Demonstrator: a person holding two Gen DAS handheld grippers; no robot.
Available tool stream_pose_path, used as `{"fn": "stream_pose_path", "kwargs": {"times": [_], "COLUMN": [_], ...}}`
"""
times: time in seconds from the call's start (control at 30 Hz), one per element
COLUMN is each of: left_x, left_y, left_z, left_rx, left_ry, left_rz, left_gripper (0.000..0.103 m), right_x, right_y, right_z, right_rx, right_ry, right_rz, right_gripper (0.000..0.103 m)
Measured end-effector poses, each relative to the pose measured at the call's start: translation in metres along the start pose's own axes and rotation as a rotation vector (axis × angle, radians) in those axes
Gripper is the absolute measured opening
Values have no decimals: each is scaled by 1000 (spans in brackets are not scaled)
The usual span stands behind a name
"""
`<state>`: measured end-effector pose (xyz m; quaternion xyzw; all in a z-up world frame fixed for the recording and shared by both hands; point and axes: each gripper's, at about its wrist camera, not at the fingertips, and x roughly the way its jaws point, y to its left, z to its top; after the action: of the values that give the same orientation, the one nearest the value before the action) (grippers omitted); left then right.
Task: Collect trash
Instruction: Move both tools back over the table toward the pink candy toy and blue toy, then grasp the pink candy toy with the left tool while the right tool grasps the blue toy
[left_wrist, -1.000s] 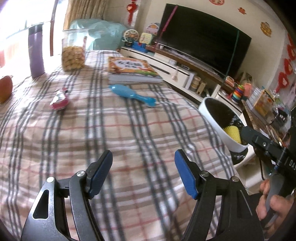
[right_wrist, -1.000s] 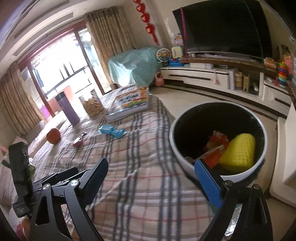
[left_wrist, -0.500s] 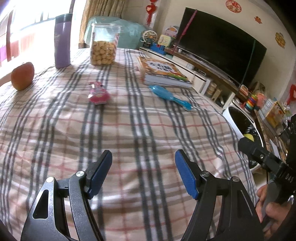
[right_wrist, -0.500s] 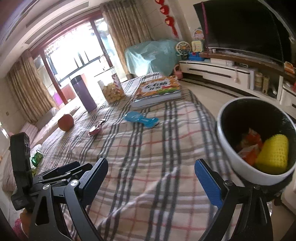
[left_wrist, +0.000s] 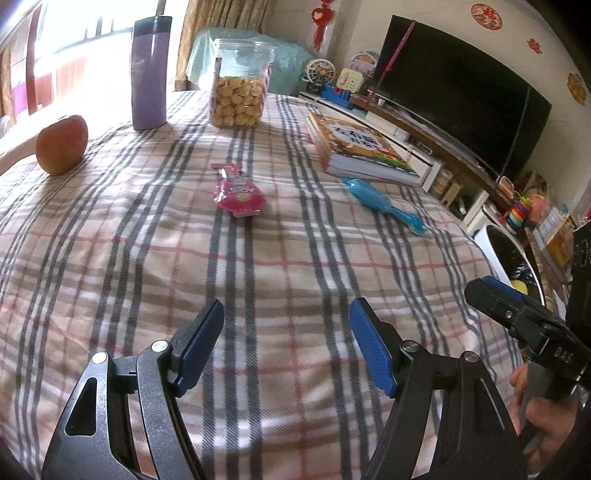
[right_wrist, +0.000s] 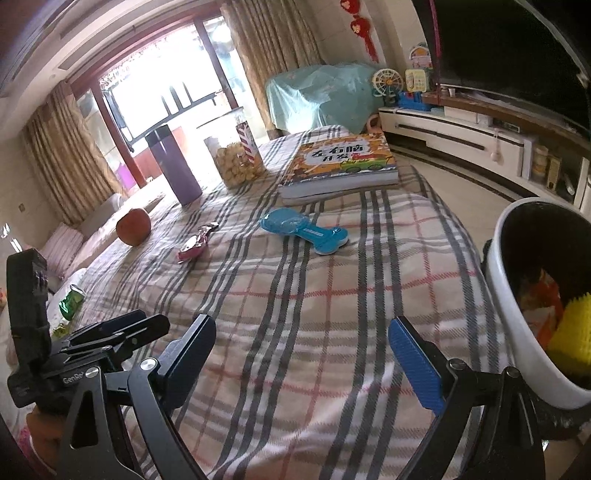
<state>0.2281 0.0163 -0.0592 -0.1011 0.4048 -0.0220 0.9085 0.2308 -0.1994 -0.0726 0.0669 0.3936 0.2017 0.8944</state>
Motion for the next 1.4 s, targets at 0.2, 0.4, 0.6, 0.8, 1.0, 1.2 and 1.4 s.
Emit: {"fn": "stream_pose_path", "kwargs": {"times": [0.2,0.4,0.6,0.8,1.0,1.2,1.4], "left_x": [12,27,42,63,86,92,82], "left_y": [8,14,21,21,27,23,14], "left_z": [10,28,49,69,83,83,75], "left_rx": [-6,-7,-12,11,1,28,66], "left_ry": [8,7,5,11,26,26,9], "left_rz": [25,50,66,88,107,104,82], "left_gripper": [72,72,73,74,74,50,48], "right_x": [15,33,52,74,100,116,110], "right_y": [-2,-5,-3,-2,4,11,11], "right_z": [6,20,38,58,69,67,65], "right_rx": [-8,-3,-36,-91,-144,-206,-205], "right_ry": [13,23,29,49,94,136,134], "right_rz": [2,12,5,-19,-43,-84,-90], "right_gripper": [96,96,96,96,94,72,27]}}
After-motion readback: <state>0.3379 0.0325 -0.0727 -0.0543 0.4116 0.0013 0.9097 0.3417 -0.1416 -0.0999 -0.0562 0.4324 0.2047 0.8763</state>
